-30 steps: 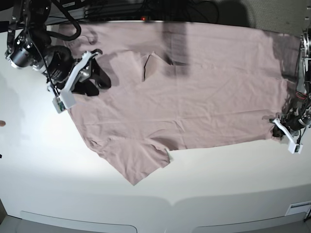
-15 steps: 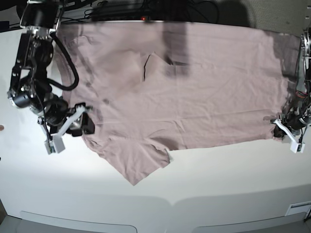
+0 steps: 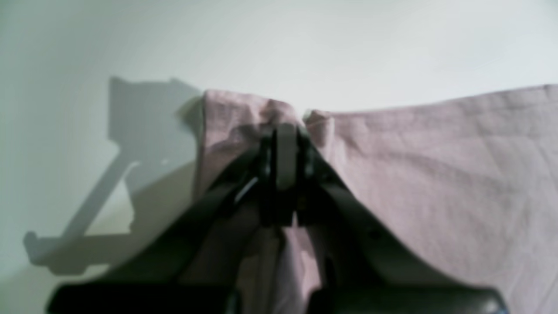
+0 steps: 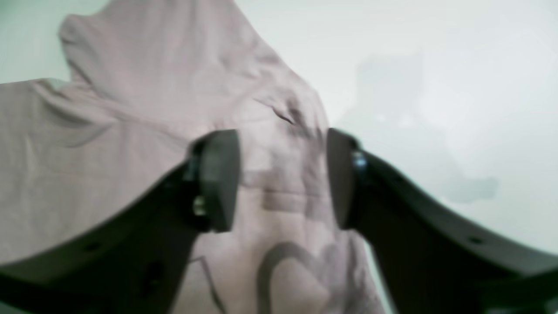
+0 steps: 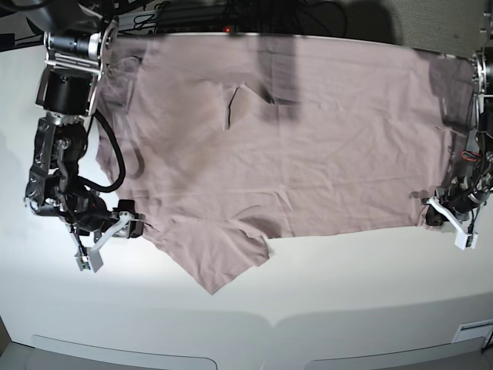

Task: Fold the T-shirt properly
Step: 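Grasp the hem corners with both grippers, then lift the hem with both grippers and fold it over toward the collar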

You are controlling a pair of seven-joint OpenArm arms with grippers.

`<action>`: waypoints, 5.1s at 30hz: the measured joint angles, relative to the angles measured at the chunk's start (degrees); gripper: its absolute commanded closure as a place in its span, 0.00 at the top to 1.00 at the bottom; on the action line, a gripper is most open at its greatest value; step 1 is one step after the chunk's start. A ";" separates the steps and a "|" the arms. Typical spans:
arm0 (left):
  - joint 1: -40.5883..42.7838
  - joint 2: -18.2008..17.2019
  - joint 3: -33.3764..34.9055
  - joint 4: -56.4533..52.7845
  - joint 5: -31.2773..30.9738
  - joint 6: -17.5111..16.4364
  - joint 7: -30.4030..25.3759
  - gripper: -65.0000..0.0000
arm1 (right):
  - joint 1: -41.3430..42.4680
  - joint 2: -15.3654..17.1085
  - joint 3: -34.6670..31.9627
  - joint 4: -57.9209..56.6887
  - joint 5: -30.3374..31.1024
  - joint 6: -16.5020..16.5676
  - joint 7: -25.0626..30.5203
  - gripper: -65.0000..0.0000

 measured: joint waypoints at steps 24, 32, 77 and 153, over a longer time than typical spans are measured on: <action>-0.31 -0.13 0.00 0.00 0.04 0.00 0.42 0.00 | 9.62 0.39 -5.46 -25.66 -7.96 0.85 10.23 0.62; -0.33 -0.15 0.00 0.00 0.04 0.00 0.44 0.00 | 10.40 -0.15 -17.33 -25.29 -7.89 0.63 8.50 0.62; -6.40 2.25 0.00 -0.09 4.59 -0.02 -5.22 0.00 | 23.17 3.41 -2.82 -25.99 -4.24 2.40 0.94 0.00; 20.55 -7.10 -10.97 50.34 -5.46 -0.44 24.57 0.00 | -10.10 5.90 -3.06 22.77 1.62 3.74 0.15 0.00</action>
